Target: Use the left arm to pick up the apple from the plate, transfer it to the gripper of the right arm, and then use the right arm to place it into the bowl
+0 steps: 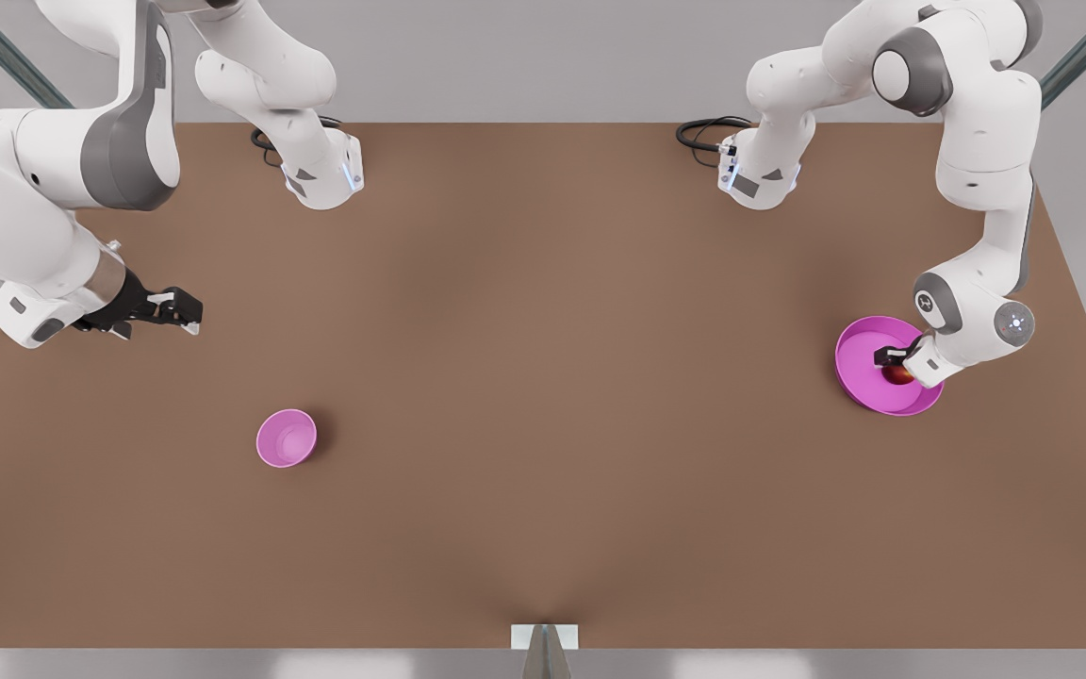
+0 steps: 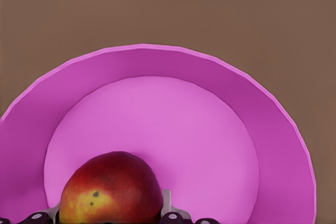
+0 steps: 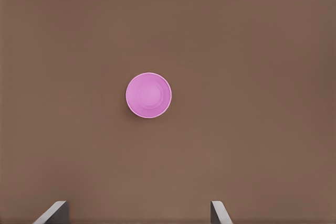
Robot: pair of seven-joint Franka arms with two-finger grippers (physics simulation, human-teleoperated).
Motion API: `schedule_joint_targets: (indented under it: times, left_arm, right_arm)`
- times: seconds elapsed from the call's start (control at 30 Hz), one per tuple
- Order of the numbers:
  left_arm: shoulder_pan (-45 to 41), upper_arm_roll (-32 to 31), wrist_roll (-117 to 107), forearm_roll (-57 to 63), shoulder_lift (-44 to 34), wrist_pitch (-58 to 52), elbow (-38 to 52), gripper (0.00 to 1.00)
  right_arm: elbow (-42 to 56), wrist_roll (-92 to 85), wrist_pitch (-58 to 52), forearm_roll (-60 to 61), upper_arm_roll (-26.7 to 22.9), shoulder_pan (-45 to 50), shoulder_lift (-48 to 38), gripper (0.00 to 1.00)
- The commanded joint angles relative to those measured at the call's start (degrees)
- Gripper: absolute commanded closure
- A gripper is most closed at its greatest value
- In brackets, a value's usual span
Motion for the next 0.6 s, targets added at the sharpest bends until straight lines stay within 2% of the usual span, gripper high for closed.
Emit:
schedule_joint_targets:
  times: [0.0,0.07,0.27,0.3,0.4,0.53,0.57]
  left_arm:
    - [0.0,0.0,2.1,-0.2,-0.2,0.0,0.0,0.29]
    - [-0.2,0.0,2.0,-0.1,-1.5,-0.2,0.5,0.33]
    - [-1.0,-2.0,1.4,-0.2,-3.5,-1.0,4.4,0.34]
    - [-1.0,-3.8,1.0,-1.4,-3.7,-4.0,7.8,0.34]
    - [-1.2,-10.8,-2.4,-14.8,-4.1,-6.2,12.8,0.34]
    - [-1.2,-22.0,-18.8,-18.9,-3.9,-6.9,15.6,0.34]
    - [-1.2,-23.8,-18.8,-24.1,-4.0,-12.7,17.9,0.34]
  right_arm:
    - [0.0,-0.3,0.0,0.0,0.0,-0.1,-0.1,0.0]
    - [0.0,-0.1,0.0,0.0,0.1,0.0,-0.1,0.0]
    - [0.1,0.2,-0.7,0.1,0.3,0.6,-0.1,0.0]
    - [0.0,0.1,-0.7,0.0,0.3,0.5,-0.1,0.0]
    - [0.0,0.2,-0.8,0.1,0.3,0.7,-0.1,0.0]
    - [0.0,0.2,-1.5,0.1,0.3,0.7,-0.1,0.0]
    - [0.1,0.2,-1.5,0.1,0.4,0.7,-0.1,0.0]
